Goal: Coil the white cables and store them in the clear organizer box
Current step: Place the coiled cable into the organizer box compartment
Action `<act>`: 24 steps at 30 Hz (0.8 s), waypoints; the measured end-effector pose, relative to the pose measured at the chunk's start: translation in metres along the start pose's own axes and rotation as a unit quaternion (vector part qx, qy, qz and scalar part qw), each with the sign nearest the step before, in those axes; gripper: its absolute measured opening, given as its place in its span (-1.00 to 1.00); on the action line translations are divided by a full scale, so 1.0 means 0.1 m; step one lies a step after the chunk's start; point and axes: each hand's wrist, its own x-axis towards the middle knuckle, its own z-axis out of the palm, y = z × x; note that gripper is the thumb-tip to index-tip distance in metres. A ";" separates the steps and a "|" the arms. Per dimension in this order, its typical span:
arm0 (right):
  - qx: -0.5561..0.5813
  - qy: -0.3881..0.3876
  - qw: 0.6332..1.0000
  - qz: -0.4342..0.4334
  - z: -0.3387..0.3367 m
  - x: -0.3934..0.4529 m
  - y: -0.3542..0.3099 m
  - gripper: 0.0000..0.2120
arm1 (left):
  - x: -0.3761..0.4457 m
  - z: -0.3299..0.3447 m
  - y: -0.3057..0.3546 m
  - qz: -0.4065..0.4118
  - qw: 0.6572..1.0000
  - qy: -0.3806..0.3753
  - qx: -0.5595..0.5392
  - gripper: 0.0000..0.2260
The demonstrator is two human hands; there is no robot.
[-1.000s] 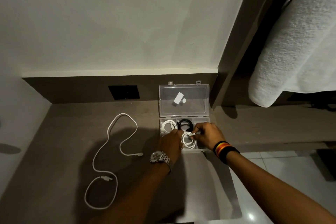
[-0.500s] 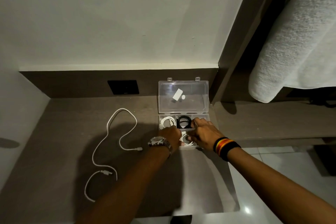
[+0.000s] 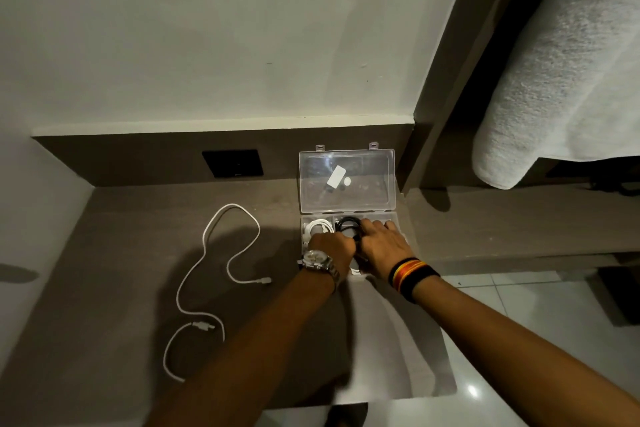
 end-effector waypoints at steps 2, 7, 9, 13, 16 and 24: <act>0.024 -0.015 1.000 0.012 -0.01 -0.03 0.05 -0.65 | -0.04 0.01 0.00 -0.007 1.000 0.018 -0.007 -0.79; 0.136 0.005 0.989 0.065 -0.11 -0.01 0.21 -0.73 | -0.04 0.09 -0.09 -0.043 0.997 0.035 -0.047 -0.75; 0.122 -0.003 0.990 0.068 -0.05 -0.01 0.19 -0.72 | -0.01 0.12 -0.10 -0.059 0.995 0.026 -0.077 -0.74; 0.102 0.010 0.992 0.075 0.06 -0.03 0.10 -0.77 | 0.03 0.12 -0.14 -0.091 0.987 -0.010 -0.130 -0.76; 0.087 0.011 0.993 0.082 0.06 -0.02 0.05 -0.79 | 0.04 0.15 -0.15 -0.099 0.984 -0.007 -0.150 -0.74; 0.186 0.078 0.966 0.160 0.19 -0.19 -0.03 -0.83 | -0.22 0.23 -0.24 -0.091 0.970 0.105 -0.200 -0.69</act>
